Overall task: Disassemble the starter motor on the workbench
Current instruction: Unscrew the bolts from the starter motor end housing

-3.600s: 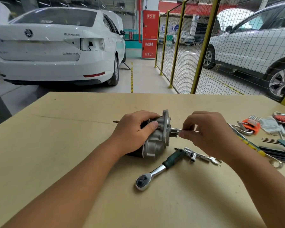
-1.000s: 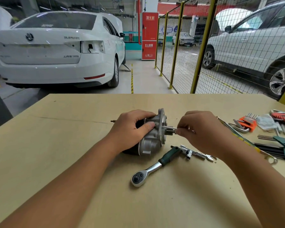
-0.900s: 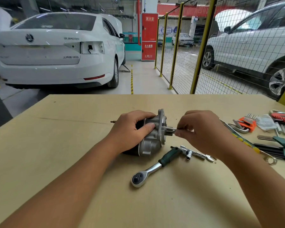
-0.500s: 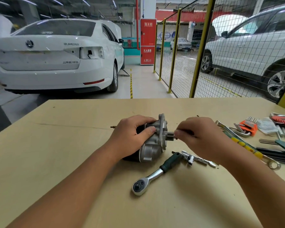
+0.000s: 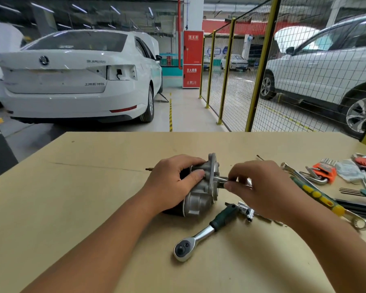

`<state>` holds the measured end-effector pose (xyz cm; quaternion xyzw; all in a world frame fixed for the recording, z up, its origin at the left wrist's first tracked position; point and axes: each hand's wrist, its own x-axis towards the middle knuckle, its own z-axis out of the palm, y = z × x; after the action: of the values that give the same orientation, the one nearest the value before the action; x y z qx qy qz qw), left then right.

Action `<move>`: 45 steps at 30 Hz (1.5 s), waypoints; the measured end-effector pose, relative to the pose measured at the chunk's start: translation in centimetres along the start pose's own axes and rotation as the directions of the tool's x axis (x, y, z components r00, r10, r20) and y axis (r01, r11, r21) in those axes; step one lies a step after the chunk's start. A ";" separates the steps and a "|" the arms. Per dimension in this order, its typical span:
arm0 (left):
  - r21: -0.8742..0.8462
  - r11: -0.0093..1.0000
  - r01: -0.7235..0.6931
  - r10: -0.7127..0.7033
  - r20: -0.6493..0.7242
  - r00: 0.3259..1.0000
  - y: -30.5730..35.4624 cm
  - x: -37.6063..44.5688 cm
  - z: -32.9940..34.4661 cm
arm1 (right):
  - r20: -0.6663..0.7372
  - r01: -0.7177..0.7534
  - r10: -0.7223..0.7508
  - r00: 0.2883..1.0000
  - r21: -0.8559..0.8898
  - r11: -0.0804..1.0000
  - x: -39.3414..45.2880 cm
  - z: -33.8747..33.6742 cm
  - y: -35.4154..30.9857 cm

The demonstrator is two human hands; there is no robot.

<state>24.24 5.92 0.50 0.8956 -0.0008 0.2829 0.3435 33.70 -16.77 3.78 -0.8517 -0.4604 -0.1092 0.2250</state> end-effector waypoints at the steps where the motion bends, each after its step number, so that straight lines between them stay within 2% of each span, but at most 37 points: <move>1: 0.007 1.000 -0.003 0.003 -0.001 1.000 0.0 0.1 0.0 | 0.004 0.002 -0.002 1.000 0.009 1.000 0.1 0.0 0.2; 9: 0.029 1.000 -0.004 0.004 0.001 1.000 0.2 0.1 0.0 | 0.053 -0.008 0.009 0.999 -0.018 1.000 0.5 -0.8 0.8; 13: 0.030 1.000 0.002 -0.002 0.009 1.000 0.4 0.0 -0.1 | -0.026 0.004 -0.008 1.000 -0.148 0.989 0.3 -1.0 0.0; 17: 0.041 0.999 0.008 -0.008 0.006 1.000 0.5 -0.1 -0.1 | -0.042 -0.024 0.022 0.999 -0.052 0.998 0.2 -0.8 0.1; 21: 0.024 1.000 0.017 -0.017 0.003 1.000 0.4 -0.1 -0.1 | -0.046 -0.063 0.069 0.997 0.121 0.991 0.2 -0.4 0.2; 27: 0.025 0.999 0.020 -0.020 -0.001 1.000 0.6 -0.1 -0.1 | 0.014 -0.067 0.066 0.998 0.098 0.993 0.6 -0.6 0.6; 34: 0.029 0.999 0.025 -0.025 0.008 1.000 0.7 -0.2 -0.2 | -0.084 -0.004 0.002 0.996 -0.027 1.000 0.2 -1.0 0.0; 42: 0.015 1.000 0.018 -0.018 -0.009 1.000 0.4 -0.2 0.0 | -0.084 -0.004 0.015 0.996 0.128 0.992 0.1 -0.9 -0.3; 45: 0.007 1.000 0.026 -0.026 -0.016 1.000 0.3 -0.1 0.1 | -0.047 -0.047 0.052 0.998 0.116 0.992 0.3 -0.7 -0.3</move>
<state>24.12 5.66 0.56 0.8945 0.0146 0.2854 0.3439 33.60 -16.73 4.56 -0.8455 -0.4390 -0.0982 0.2877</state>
